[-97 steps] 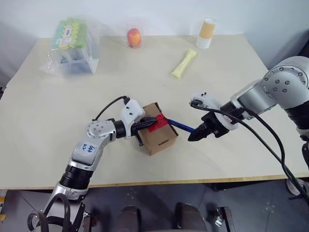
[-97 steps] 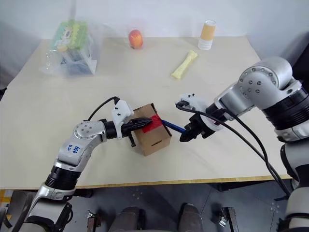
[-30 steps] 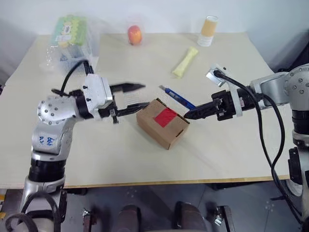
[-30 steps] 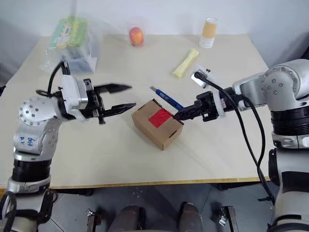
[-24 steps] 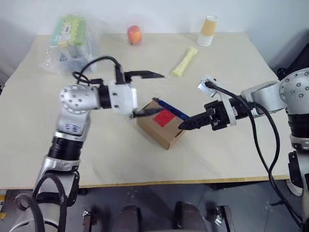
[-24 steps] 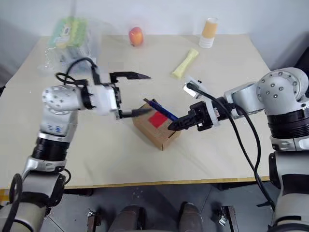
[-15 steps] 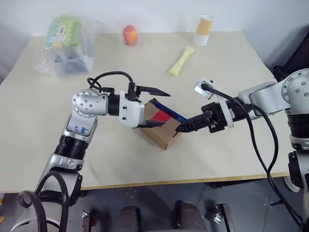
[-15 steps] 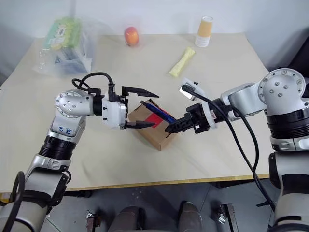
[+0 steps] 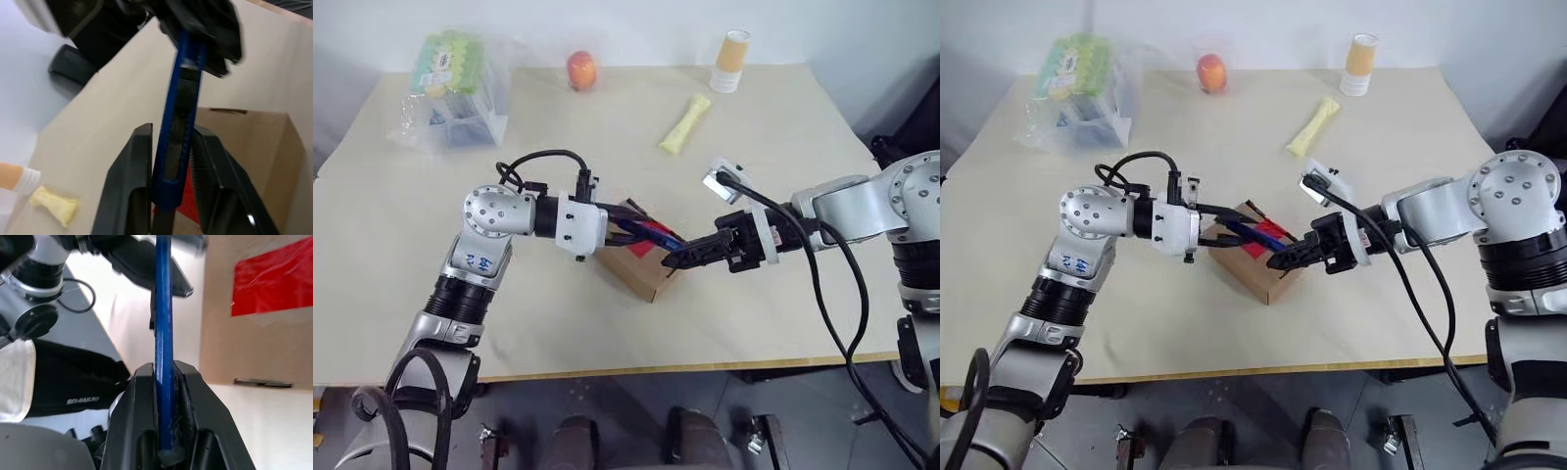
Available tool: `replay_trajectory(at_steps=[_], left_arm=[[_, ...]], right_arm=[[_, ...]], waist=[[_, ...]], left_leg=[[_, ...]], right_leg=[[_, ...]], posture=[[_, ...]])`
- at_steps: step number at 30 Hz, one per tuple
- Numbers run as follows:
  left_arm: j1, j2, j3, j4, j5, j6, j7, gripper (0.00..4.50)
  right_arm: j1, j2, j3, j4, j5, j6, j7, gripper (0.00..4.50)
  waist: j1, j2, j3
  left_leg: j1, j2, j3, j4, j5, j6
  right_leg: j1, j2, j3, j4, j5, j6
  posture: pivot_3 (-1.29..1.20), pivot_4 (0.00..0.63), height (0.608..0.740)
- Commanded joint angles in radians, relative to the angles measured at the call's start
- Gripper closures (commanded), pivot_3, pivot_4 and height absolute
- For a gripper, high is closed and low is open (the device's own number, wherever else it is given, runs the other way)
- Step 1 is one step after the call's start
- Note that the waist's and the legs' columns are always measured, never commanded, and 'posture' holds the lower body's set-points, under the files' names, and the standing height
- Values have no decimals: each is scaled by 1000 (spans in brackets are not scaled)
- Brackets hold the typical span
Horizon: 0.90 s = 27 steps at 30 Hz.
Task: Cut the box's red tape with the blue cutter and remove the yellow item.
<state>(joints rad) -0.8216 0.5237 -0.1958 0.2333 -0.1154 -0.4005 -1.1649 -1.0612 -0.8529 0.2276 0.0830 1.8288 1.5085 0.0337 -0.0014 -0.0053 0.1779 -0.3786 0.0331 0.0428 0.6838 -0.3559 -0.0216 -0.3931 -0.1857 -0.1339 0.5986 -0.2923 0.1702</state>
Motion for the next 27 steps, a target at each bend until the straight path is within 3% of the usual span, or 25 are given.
replay_trajectory(at_steps=[1,10,25,27], left_arm=[[-6,-16,38,-55,-44,19,42,4061],[54,-2,80,-106,-43,124,118,4074],[70,-5,63,-125,-24,143,129,4074],[68,-6,62,-122,-23,142,128,4074]], right_arm=[[15,-10,-34,-54,6,-26,8,3306],[155,-54,-177,-153,0,-151,36,404],[182,15,-216,-132,-19,-249,4,404],[177,27,-216,-125,-27,-253,-1,808]], waist=[[1,0,0],[1,0,0],[1,0,0],[1,0,0]], left_leg=[[0,0,0,0,0,0],[-1,0,-1,0,0,0],[-1,0,-1,0,0,0],[-1,0,-1,0,0,0]], right_leg=[[0,0,0,0,0,0],[0,0,-1,0,0,0],[0,0,-1,0,0,0],[0,0,-1,0,0,0]], posture=[[0,150,740],[0,150,740],[0,150,740],[0,150,740]])
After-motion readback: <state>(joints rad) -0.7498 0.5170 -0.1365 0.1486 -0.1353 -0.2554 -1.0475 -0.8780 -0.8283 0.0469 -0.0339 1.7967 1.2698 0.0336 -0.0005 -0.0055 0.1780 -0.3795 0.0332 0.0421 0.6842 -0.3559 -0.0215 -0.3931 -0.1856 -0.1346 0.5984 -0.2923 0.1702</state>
